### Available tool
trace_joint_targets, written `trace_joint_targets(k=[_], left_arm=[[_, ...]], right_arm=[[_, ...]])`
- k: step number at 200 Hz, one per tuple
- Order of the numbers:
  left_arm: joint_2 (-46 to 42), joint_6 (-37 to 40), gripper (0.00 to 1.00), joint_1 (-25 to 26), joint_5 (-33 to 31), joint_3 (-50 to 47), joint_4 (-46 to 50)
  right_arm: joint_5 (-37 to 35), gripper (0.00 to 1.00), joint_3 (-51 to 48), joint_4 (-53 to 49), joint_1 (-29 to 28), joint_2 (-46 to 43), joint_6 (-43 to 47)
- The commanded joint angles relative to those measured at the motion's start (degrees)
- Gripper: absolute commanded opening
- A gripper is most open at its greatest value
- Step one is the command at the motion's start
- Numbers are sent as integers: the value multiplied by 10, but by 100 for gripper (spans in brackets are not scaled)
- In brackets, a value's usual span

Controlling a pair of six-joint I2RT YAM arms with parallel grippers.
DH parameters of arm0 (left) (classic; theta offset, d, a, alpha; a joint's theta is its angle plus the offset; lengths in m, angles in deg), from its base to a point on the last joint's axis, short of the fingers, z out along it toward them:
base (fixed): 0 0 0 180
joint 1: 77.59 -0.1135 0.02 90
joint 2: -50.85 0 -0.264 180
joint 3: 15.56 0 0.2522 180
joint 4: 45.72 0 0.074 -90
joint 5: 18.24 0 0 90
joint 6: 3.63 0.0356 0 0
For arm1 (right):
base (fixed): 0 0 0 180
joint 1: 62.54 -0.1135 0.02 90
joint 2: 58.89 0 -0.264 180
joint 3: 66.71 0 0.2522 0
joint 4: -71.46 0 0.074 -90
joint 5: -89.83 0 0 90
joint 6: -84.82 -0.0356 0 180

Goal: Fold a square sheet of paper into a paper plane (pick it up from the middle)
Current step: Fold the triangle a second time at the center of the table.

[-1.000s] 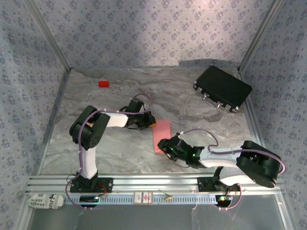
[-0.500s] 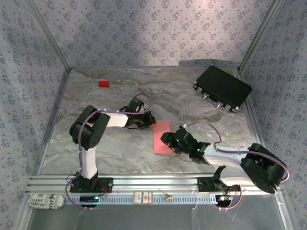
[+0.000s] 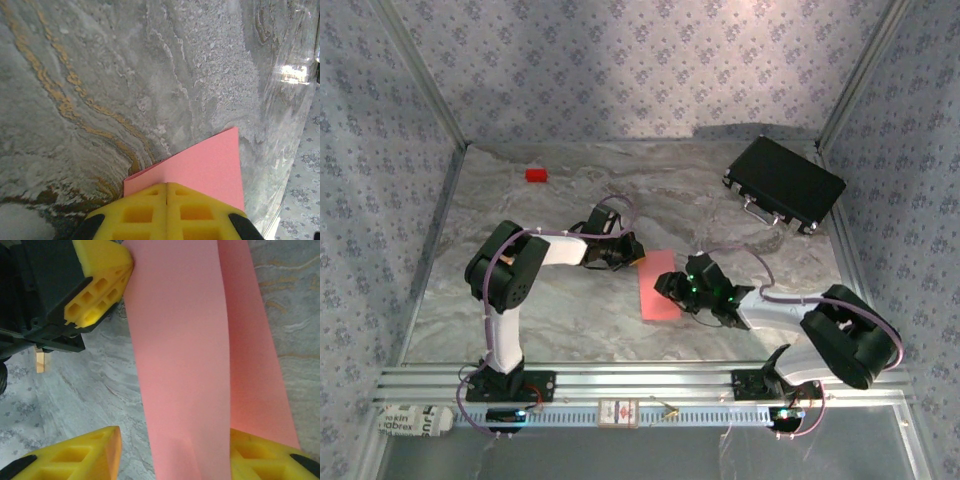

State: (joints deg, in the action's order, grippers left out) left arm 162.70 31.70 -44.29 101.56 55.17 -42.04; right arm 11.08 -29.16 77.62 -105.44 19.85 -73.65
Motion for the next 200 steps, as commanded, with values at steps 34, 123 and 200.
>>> trace_joint_targets(k=[34, 123, 200], left_arm=[[6, 11, 6, 6, 14, 3, 67], [4, 19, 7, 6, 18, 11, 71], [-88, 68, 43, 8, 13, 51, 152]], right_arm=[[79, 38, 35, -16, 33, 30, 62], [160, 29, 51, -19, 93, 78, 110], [144, 3, 63, -19, 109, 108, 89]])
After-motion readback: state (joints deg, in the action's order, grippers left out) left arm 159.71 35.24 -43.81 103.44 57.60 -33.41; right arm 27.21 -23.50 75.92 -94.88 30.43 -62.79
